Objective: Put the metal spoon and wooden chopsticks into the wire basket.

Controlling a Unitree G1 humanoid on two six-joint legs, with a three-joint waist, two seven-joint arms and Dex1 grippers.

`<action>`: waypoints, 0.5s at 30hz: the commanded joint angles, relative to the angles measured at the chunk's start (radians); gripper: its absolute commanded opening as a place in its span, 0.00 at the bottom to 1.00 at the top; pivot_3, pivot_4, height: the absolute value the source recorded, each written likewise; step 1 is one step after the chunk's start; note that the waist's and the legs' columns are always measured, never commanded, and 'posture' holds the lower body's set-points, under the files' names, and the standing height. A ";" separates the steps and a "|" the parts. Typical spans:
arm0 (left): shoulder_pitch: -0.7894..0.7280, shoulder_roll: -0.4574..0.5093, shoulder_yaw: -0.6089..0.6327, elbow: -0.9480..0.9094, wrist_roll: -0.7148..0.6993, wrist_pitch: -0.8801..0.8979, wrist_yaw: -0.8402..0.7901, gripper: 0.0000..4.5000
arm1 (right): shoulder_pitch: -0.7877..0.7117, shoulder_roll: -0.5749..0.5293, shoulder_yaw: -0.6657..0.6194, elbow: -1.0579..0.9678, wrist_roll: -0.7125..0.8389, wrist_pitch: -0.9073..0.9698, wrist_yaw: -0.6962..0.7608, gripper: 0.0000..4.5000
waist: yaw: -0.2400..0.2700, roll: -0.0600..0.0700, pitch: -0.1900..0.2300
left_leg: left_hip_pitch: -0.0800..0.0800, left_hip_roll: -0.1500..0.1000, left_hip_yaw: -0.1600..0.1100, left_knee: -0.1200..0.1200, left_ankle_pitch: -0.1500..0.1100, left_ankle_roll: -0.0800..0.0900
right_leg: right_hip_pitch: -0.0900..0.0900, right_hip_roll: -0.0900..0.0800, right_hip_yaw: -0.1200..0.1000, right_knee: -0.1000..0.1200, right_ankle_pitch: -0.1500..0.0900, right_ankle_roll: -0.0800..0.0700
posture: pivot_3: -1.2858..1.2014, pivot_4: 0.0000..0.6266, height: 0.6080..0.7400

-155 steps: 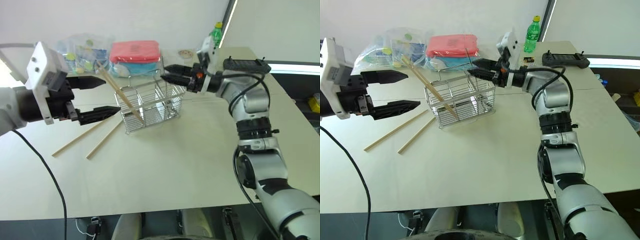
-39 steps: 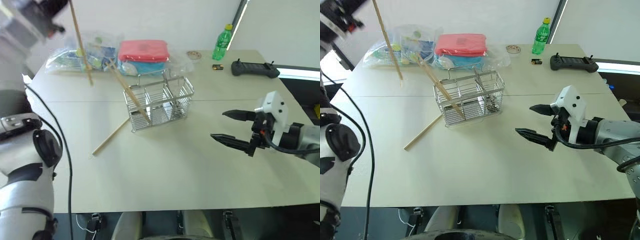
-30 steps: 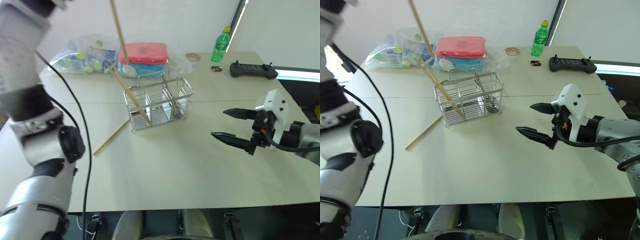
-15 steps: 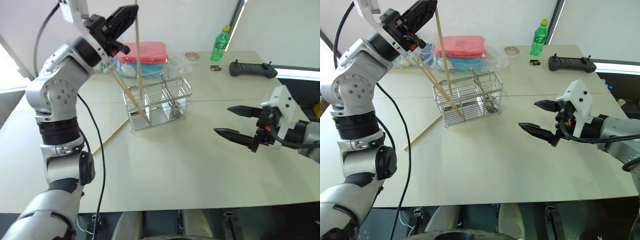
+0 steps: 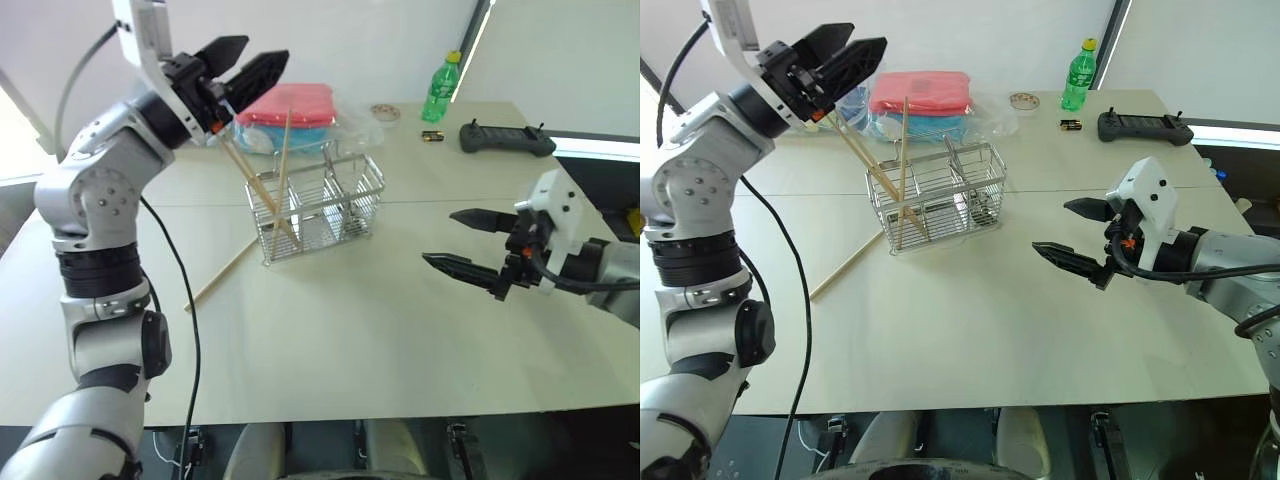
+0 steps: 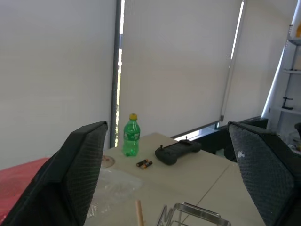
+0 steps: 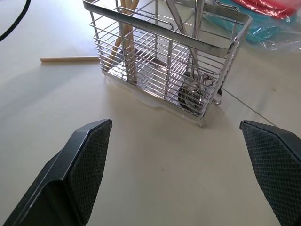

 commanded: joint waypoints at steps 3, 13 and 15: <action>-0.137 0.246 0.080 0.051 -0.085 0.122 -0.134 0.96 | -0.009 0.004 -0.013 -0.002 -0.001 -0.020 0.004 1.00 | -0.007 0.001 0.000 | -0.001 0.000 0.000 -0.001 0.000 0.000 | -0.002 0.000 0.000 0.000 0.000 0.000 | 0.52 0.24 0.63; 0.314 0.680 -0.165 0.085 0.101 -0.019 -0.749 0.96 | 0.013 0.031 0.010 -0.014 -0.017 -0.025 -0.020 1.00 | 0.013 0.005 0.001 | 0.000 0.003 0.000 -0.002 -0.001 0.001 | -0.002 -0.001 0.000 0.001 -0.007 -0.010 | 0.52 0.24 0.63; 0.375 0.677 -0.209 0.096 0.158 -0.074 -0.771 0.96 | 0.023 0.033 0.003 -0.022 -0.015 -0.023 -0.023 1.00 | 0.018 0.004 0.001 | 0.000 0.004 0.001 -0.002 -0.001 0.001 | -0.002 -0.002 0.000 0.000 -0.007 -0.011 | 0.52 0.24 0.63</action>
